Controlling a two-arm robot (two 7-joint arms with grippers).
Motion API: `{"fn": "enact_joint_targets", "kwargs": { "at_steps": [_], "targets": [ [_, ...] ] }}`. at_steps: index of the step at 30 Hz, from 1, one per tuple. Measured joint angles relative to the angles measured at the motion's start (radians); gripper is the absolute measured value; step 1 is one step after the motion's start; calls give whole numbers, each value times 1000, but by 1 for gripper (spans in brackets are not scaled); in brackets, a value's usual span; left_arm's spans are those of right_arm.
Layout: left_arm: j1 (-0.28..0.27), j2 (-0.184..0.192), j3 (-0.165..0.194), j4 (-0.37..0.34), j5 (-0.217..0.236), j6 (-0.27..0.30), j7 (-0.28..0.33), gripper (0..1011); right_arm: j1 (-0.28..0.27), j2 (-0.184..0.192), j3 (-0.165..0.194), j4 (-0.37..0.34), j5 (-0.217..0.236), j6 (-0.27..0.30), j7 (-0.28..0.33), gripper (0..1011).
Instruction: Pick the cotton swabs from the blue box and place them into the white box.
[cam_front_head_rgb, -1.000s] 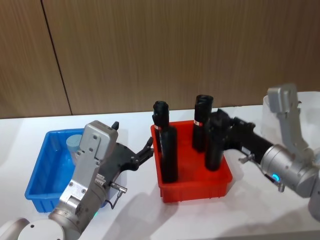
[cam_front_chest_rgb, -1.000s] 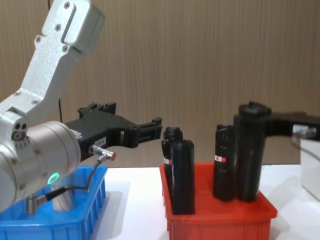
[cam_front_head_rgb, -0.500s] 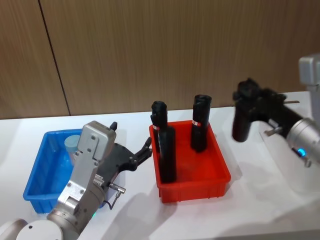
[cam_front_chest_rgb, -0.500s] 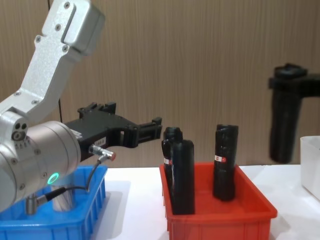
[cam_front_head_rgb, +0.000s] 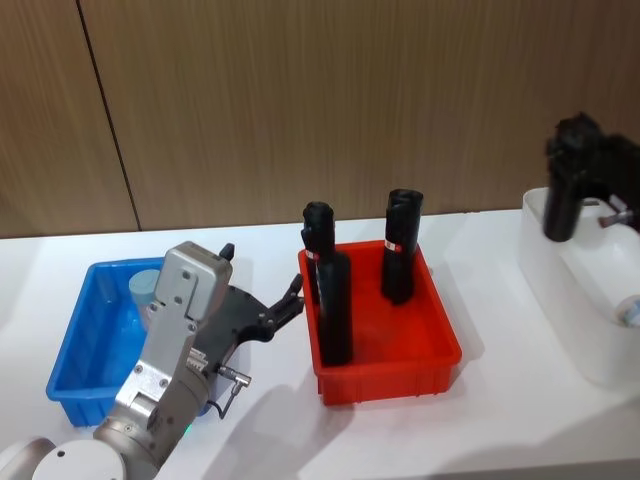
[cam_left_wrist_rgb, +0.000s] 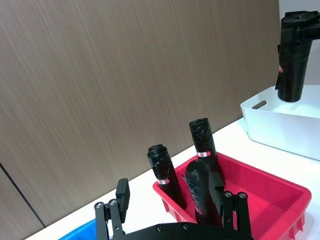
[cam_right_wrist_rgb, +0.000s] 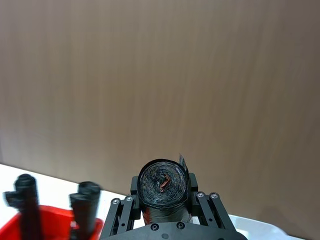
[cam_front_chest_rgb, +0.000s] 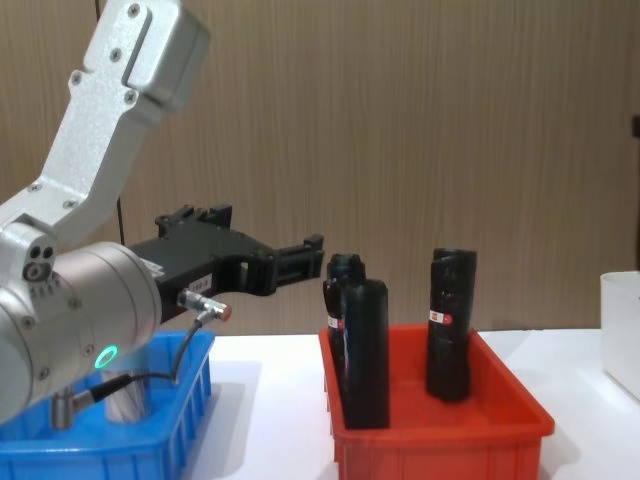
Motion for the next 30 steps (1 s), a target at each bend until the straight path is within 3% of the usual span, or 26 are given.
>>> {"fn": "enact_joint_targets", "kwargs": {
  "at_steps": [13,30],
  "targets": [
    [0,0,0,0,0,0,0,1004,78,12,22,178,-17,-46,-12,512],
    [0,0,0,0,0,0,0,1004,211,-17,9,526,-6,-168,11,512]
  ]
}}
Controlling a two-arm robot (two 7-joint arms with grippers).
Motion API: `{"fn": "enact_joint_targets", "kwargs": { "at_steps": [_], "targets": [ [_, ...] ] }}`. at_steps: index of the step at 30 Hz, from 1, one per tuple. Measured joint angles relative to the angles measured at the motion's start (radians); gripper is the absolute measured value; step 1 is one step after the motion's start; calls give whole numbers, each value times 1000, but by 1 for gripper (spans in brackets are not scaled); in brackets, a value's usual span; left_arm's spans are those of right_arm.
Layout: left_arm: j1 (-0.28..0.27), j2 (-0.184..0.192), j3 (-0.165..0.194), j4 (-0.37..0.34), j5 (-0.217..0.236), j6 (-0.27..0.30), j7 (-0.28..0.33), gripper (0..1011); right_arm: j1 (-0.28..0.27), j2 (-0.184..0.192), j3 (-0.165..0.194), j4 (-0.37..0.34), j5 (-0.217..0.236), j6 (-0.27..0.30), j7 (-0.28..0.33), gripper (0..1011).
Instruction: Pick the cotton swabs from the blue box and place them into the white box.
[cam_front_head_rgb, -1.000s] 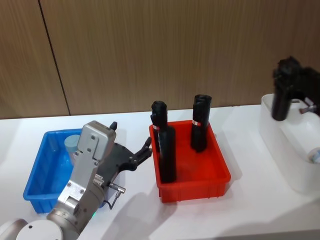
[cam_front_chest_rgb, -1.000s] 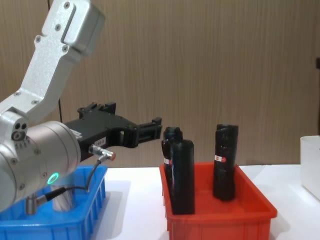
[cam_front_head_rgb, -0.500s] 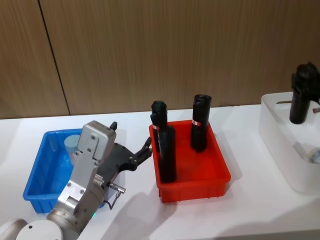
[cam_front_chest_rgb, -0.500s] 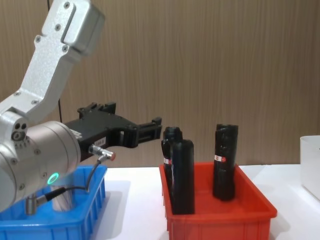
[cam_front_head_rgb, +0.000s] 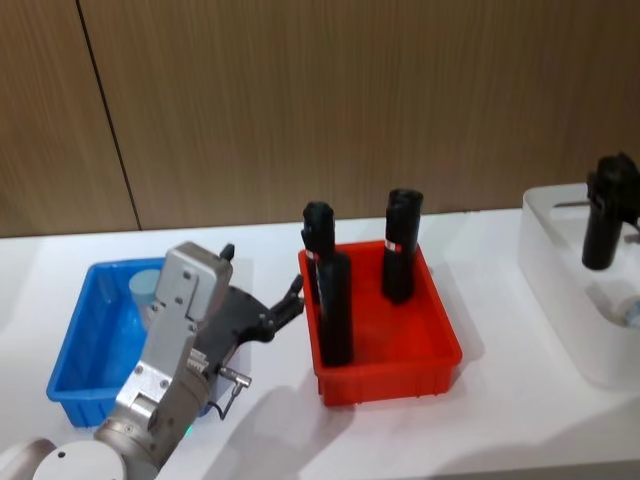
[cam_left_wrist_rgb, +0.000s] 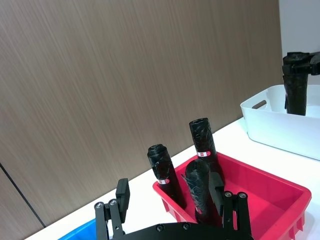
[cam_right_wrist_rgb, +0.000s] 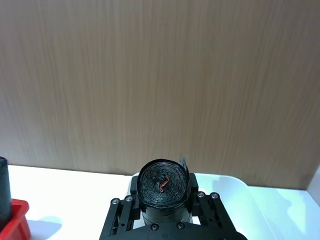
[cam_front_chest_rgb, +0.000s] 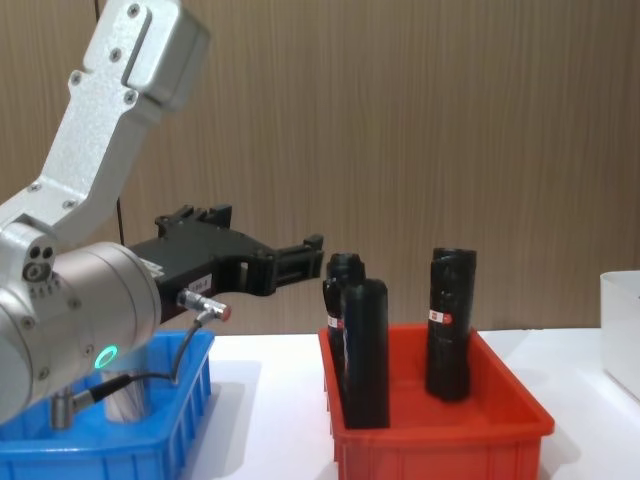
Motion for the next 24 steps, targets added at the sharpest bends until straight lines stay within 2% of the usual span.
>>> {"fn": "enact_joint_targets", "kwargs": {
  "at_steps": [2,5,15,19,24],
  "targets": [
    [0,0,0,0,0,0,0,1004,10,-2,-1,25,1,-10,0,533],
    [0,0,0,0,0,0,0,1004,32,-7,-2,79,7,-32,1,642],
    [0,0,0,0,0,0,0,1004,56,-14,-2,139,16,-62,2,932],
    [0,0,0,0,0,0,0,1004,58,-15,-1,148,17,-66,3,1002],
    [0,0,0,0,0,0,0,1004,60,-15,-1,155,19,-70,3,1001]
  ]
}}
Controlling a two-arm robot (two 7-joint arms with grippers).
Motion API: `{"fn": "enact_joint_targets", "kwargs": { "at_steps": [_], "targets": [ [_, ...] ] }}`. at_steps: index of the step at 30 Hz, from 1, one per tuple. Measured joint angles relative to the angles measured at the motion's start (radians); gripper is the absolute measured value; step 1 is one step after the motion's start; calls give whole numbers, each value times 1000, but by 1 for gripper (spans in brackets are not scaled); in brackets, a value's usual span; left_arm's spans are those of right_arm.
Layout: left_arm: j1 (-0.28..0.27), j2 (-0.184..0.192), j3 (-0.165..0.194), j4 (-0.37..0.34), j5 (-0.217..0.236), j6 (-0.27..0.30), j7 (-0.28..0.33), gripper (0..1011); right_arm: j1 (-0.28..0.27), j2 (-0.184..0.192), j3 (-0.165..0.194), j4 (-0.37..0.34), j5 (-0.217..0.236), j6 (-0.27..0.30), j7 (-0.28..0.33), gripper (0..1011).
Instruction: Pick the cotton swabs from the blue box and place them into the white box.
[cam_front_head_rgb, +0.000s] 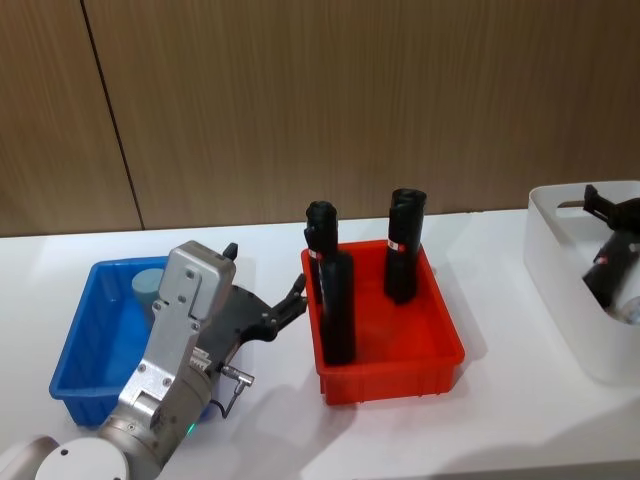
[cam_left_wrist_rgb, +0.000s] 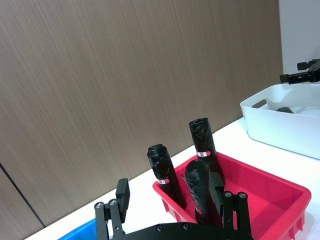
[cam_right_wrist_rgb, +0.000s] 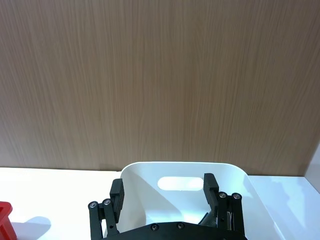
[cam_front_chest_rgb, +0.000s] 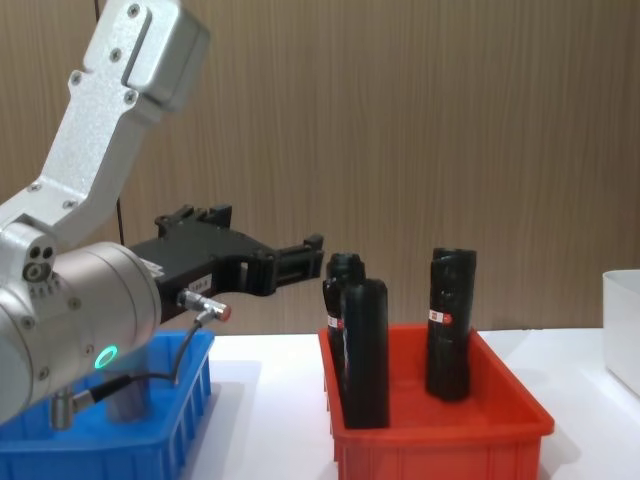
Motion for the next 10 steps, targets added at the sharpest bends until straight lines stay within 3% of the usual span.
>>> {"fn": "enact_joint_targets", "kwargs": {
  "at_steps": [10],
  "targets": [
    [0,0,0,0,0,0,0,1004,3,-1,1,10,4,-5,0,1002]
  ]
}}
